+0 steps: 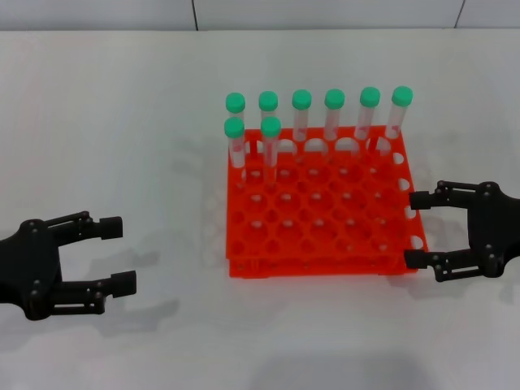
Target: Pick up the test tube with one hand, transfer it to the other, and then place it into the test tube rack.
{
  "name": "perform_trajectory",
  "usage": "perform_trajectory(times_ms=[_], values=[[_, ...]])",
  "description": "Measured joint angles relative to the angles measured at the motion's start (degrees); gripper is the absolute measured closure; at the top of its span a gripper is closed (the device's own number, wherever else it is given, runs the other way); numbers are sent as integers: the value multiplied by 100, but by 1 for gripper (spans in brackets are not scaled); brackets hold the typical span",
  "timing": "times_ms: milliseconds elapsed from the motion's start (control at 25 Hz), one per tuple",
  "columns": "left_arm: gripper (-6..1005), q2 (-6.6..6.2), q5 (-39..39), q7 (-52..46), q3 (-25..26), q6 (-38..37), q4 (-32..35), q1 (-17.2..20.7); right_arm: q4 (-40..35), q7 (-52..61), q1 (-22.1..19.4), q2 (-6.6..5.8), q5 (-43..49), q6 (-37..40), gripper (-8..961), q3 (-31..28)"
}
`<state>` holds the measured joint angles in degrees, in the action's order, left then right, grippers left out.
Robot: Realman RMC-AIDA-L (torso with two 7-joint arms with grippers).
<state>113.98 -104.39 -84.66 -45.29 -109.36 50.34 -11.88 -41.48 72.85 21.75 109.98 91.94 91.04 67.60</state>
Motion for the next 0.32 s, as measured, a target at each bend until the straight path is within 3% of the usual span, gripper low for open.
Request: perform_trajectory(times_ms=[320], values=[[110, 1, -7, -22, 3, 26, -4, -79, 0, 2, 31, -6, 15, -84, 80, -1]])
